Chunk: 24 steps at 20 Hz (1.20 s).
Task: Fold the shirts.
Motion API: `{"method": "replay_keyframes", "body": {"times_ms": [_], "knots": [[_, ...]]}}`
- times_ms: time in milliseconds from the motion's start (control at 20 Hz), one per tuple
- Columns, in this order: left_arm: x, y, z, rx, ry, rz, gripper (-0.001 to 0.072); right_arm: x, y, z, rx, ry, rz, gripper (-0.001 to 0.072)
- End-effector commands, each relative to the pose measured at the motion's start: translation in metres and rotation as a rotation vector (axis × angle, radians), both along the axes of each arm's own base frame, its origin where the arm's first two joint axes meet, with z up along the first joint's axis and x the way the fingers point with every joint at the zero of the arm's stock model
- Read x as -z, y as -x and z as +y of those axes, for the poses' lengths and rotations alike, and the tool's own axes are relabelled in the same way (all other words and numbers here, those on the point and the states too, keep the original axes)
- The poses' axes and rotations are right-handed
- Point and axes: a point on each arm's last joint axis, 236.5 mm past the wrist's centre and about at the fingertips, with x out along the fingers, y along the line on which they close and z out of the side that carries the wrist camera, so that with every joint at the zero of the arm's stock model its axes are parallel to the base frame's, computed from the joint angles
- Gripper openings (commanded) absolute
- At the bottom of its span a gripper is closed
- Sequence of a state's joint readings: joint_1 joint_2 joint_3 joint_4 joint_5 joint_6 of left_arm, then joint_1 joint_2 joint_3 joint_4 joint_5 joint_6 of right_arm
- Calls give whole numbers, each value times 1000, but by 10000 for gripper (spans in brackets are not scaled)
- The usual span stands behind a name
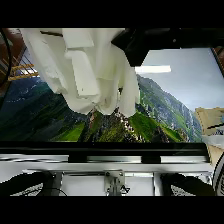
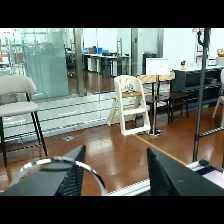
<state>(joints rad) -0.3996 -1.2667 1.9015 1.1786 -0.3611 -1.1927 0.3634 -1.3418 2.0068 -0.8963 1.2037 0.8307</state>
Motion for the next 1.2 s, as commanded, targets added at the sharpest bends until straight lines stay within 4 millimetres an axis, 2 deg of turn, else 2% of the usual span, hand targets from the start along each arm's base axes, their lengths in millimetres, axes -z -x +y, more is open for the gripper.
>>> {"method": "replay_keyframes", "body": {"times_ms": [0,300,600,850,950,1050,1150], "knots": [[-1,1,-1,2,0,-6,554,-28,-13,-4,62,-79,-81,72],[-1,2,-1,0,-6,-5,553,-48,-30,-11,132,-128,-166,71],[34,-4,-8,1,-133,88,552,-74,-40,-17,181,-197,-252,72],[33,-9,-1,-48,-179,60,548,-79,-41,-18,187,-214,-260,72],[20,-8,2,-63,-146,12,484,-77,-32,-10,140,-228,-232,72],[-5,-4,10,-89,-85,-77,297,-65,-17,1,67,-207,-169,72],[-27,1,17,-107,-18,-153,235,-45,-3,7,6,-148,-106,72]]}}
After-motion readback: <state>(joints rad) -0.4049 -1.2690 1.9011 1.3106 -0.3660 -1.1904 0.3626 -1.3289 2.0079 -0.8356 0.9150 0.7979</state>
